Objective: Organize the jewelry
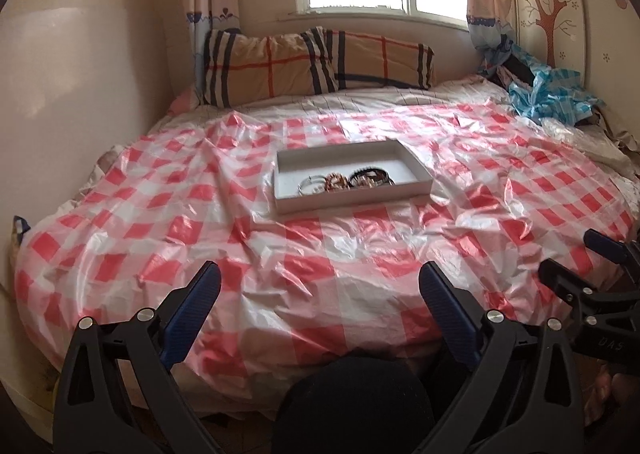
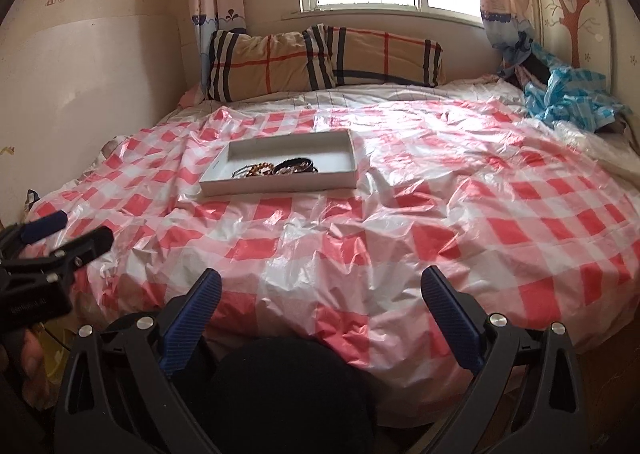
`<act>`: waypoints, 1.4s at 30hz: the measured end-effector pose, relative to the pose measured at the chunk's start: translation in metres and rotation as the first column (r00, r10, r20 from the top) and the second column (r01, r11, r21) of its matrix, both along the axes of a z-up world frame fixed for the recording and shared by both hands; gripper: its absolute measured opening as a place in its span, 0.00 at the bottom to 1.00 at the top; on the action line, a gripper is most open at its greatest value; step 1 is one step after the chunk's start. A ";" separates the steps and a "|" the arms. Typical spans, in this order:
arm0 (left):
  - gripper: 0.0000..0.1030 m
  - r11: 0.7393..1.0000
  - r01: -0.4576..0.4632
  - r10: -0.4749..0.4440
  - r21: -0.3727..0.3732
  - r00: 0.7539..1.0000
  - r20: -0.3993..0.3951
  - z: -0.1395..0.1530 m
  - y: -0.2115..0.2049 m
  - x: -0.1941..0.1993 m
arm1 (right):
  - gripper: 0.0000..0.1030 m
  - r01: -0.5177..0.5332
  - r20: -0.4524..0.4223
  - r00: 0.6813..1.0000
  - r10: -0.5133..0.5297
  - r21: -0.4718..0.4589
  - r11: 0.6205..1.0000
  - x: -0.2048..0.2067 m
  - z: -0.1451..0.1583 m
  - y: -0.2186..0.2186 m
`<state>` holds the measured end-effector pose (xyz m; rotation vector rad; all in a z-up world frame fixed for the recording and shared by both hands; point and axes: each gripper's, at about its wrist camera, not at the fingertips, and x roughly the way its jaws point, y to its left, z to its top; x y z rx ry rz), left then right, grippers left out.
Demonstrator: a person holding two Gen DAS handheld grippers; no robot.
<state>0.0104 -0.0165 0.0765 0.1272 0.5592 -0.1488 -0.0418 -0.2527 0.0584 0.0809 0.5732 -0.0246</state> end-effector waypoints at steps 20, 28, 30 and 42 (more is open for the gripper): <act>0.93 0.999 0.030 -0.023 0.042 0.990 -0.140 0.020 0.040 -0.113 | 0.93 -0.020 -0.070 0.997 0.027 0.100 0.995 -0.119 0.029 0.018; 0.93 1.000 -0.016 0.014 -0.013 0.987 -0.162 0.012 0.044 -0.139 | 0.93 -0.043 -0.089 0.995 0.051 0.091 0.995 -0.141 0.022 0.037; 0.93 1.000 -0.015 0.012 -0.019 0.987 -0.163 0.012 0.044 -0.142 | 0.93 -0.057 -0.097 0.993 0.065 0.083 0.995 -0.146 0.019 0.043; 0.93 1.000 0.008 -0.011 -0.019 0.986 -0.166 0.015 0.039 -0.156 | 0.93 -0.059 -0.088 0.994 0.065 0.064 0.996 -0.160 0.022 0.047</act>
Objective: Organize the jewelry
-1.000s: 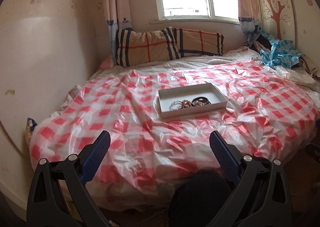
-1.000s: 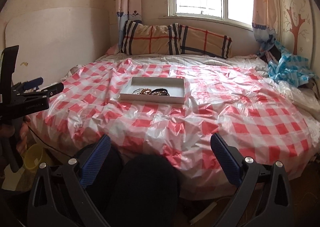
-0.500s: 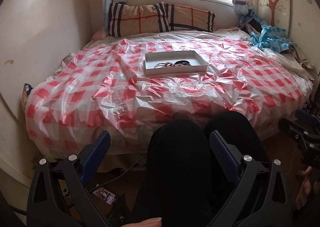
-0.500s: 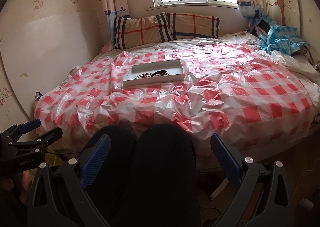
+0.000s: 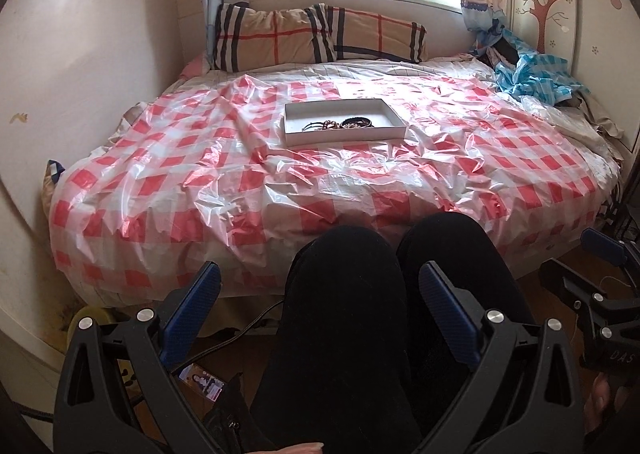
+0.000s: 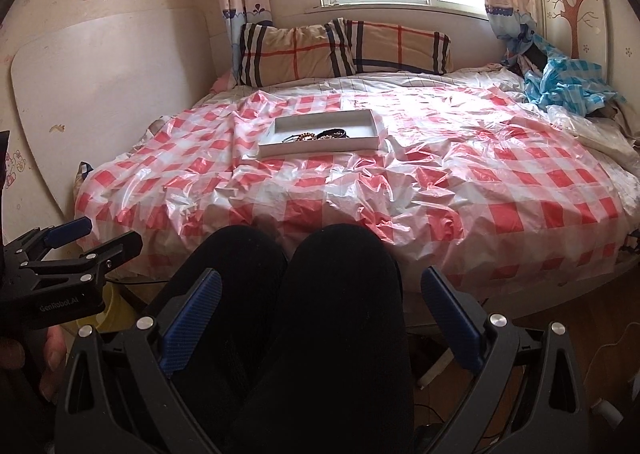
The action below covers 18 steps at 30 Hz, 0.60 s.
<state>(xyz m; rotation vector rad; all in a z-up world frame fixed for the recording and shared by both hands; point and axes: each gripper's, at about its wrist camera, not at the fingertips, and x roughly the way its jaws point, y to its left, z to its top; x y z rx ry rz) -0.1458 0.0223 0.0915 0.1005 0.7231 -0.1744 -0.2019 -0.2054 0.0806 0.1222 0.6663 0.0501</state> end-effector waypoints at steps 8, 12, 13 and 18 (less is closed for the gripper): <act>0.93 1.000 0.007 -0.007 -0.013 1.000 0.004 0.003 0.000 -0.007 | 0.93 0.015 0.005 1.000 -0.015 0.002 1.000 -0.007 0.002 -0.003; 0.93 1.000 0.006 -0.006 -0.013 1.000 0.005 0.003 0.000 -0.007 | 0.93 0.012 0.011 1.000 -0.012 -0.001 1.000 -0.010 0.004 -0.003; 0.93 1.000 0.005 -0.005 -0.013 1.000 0.005 0.004 0.000 -0.008 | 0.93 0.011 0.011 1.000 -0.011 -0.002 1.000 -0.010 0.004 -0.003; 0.93 1.000 0.001 -0.001 -0.017 1.000 0.005 0.003 -0.002 -0.011 | 0.93 0.013 0.011 1.000 -0.013 0.000 1.000 -0.011 0.003 -0.002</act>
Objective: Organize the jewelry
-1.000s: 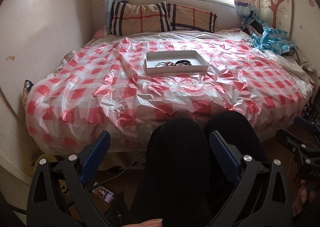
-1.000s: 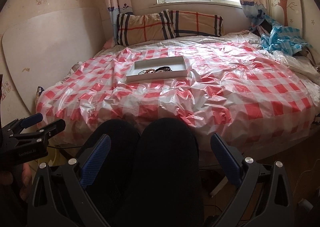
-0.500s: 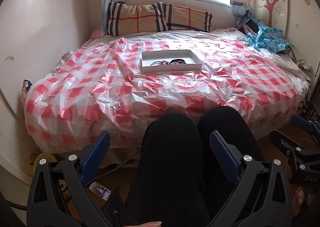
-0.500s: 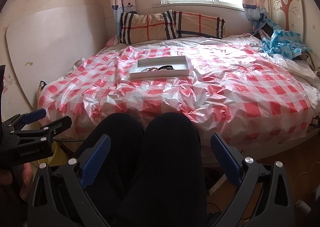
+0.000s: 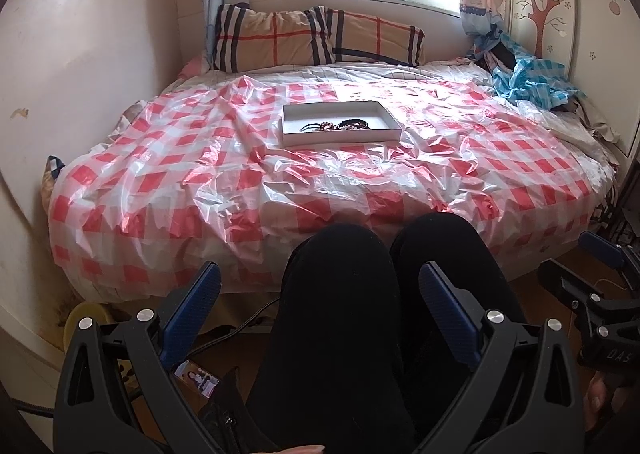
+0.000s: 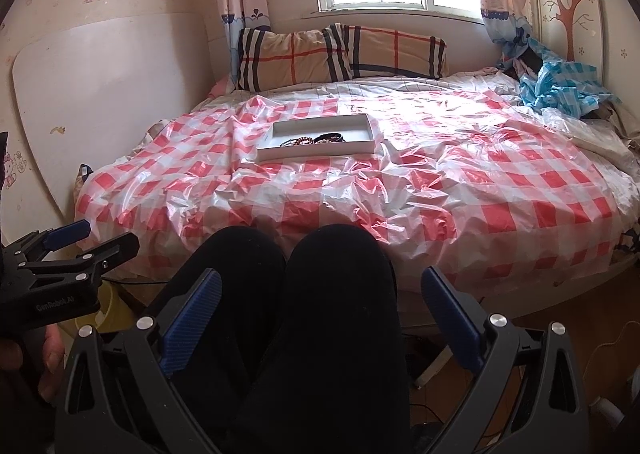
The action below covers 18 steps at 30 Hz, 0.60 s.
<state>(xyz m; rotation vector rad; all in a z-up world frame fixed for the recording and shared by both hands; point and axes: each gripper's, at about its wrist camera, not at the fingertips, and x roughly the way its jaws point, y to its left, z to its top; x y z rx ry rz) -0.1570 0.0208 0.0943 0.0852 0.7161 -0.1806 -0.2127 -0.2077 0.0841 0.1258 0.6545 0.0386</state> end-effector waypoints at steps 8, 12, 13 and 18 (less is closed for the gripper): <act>0.93 1.000 0.000 0.000 0.001 1.000 -0.001 -0.001 0.002 -0.001 | 0.93 -0.002 -0.002 1.000 0.002 0.001 1.000 0.000 0.000 0.000; 0.93 1.000 0.001 -0.001 0.001 1.000 -0.001 -0.001 0.002 -0.001 | 0.93 -0.002 -0.003 1.000 0.002 0.001 1.000 0.000 0.000 0.001; 0.93 1.000 0.001 -0.001 0.001 1.000 -0.001 -0.001 0.002 -0.002 | 0.93 -0.002 -0.003 1.000 0.002 0.001 1.000 0.000 -0.001 0.001; 0.93 1.000 0.001 -0.001 0.001 1.000 -0.001 -0.001 0.002 -0.001 | 0.93 -0.001 -0.003 1.000 0.001 0.002 1.000 0.000 -0.001 0.001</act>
